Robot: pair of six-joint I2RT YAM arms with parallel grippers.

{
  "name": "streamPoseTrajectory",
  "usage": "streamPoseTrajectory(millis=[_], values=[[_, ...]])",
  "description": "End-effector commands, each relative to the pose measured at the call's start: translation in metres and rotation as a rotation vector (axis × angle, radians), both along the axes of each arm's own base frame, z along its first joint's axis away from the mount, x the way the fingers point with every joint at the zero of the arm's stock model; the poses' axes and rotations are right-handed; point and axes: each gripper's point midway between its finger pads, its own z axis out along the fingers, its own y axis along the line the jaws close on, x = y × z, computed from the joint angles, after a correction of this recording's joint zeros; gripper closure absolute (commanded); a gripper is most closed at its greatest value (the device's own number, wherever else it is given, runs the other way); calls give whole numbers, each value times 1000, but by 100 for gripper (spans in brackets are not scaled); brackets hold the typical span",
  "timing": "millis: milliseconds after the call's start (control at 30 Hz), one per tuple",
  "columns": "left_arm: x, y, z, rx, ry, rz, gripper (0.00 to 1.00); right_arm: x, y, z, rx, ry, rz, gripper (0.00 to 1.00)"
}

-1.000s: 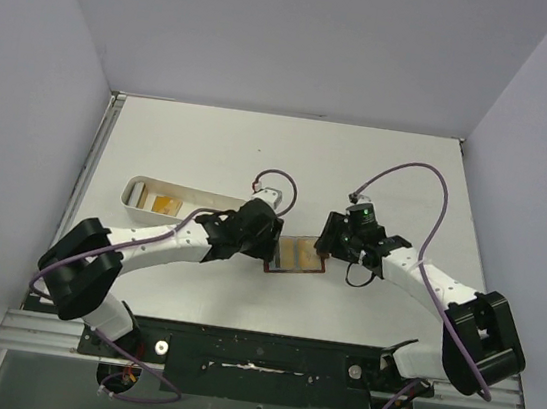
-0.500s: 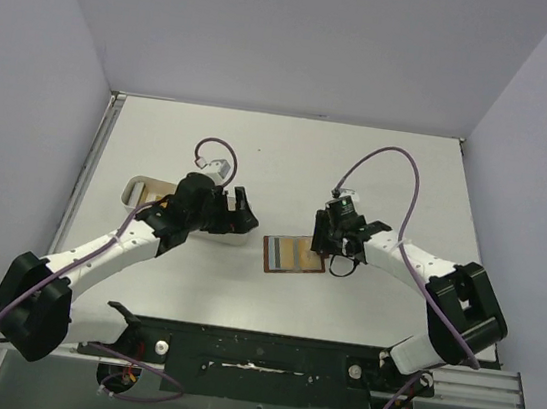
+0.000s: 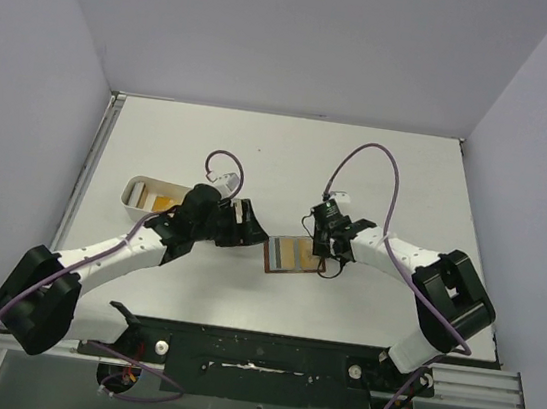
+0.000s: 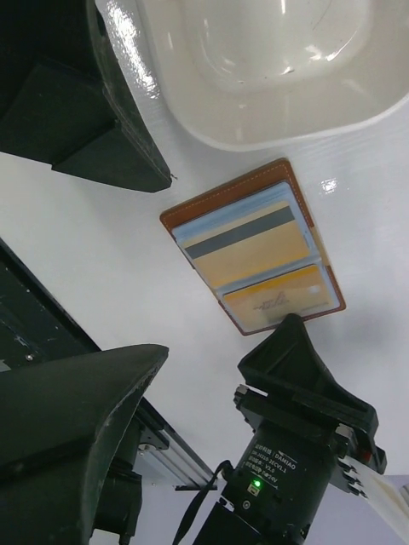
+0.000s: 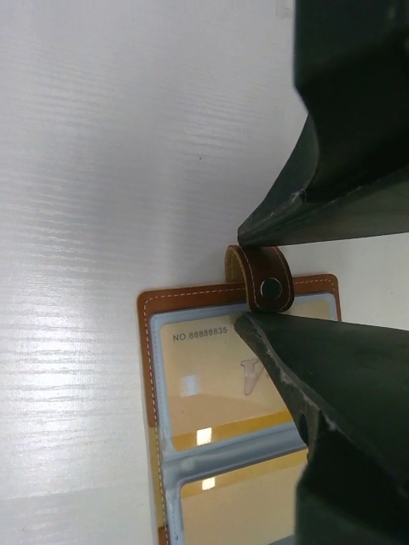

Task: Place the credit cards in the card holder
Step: Close the card holder at the center of the board.

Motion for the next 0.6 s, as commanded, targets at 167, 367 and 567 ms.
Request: streamPoseTrajectory(millis=[167, 367, 567], values=[[2, -25, -5, -32, 7, 26, 35, 8, -6, 10, -8, -68, -49, 87], [1, -28, -27, -24, 38, 87, 36, -5, -6, 1, 60, -67, -83, 96], [3, -26, -30, -3, 26, 104, 36, -12, -13, 4, 62, -88, -109, 70]])
